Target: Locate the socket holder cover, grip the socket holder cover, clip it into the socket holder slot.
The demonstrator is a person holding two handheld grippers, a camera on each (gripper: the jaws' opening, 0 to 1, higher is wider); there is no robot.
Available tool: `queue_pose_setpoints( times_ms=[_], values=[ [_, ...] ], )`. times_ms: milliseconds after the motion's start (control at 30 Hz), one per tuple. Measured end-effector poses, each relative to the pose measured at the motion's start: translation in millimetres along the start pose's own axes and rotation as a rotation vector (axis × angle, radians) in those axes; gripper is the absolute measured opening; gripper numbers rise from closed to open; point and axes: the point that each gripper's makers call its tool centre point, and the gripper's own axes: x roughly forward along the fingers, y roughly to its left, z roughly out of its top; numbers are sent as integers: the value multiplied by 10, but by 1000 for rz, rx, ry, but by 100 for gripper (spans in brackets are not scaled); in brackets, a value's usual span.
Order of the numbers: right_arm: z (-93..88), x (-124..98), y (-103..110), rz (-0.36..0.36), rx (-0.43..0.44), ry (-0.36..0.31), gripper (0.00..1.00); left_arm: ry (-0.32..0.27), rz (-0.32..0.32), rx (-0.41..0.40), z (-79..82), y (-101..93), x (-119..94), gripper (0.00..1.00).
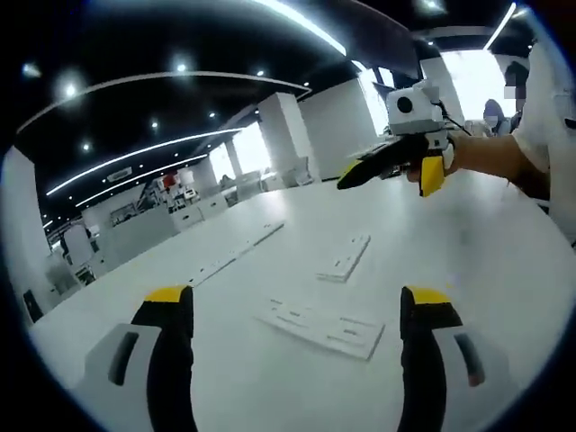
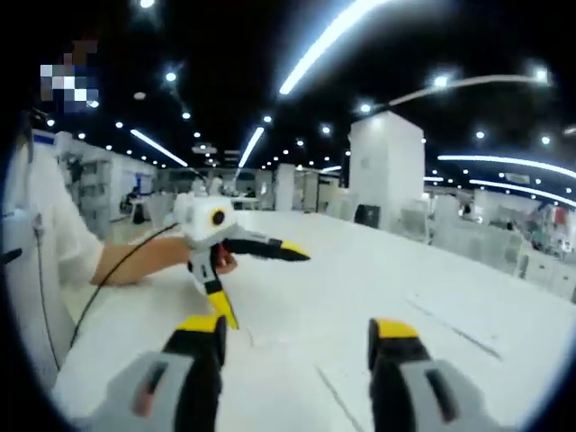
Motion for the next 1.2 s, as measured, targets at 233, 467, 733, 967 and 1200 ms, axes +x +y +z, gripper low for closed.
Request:
queue_pose_setpoints(
  times_ms=[233,467,733,967,1200],
  values=[
    [-129,352,20,149,22,59,68,14,-20,11,-124,-89,14,92],
    [-245,612,13,181,9,123,63,23,-24,0,-185,-114,-39,92],
    [-361,750,93,223,25,170,62,44,-14,0,-257,-77,-58,91],
    [-457,815,87,226,59,188,60,45,9,-9,-237,-105,-72,89],
    [-515,873,27,250,59,217,59,57,13,-14,-264,-144,-64,89]
  ],
)
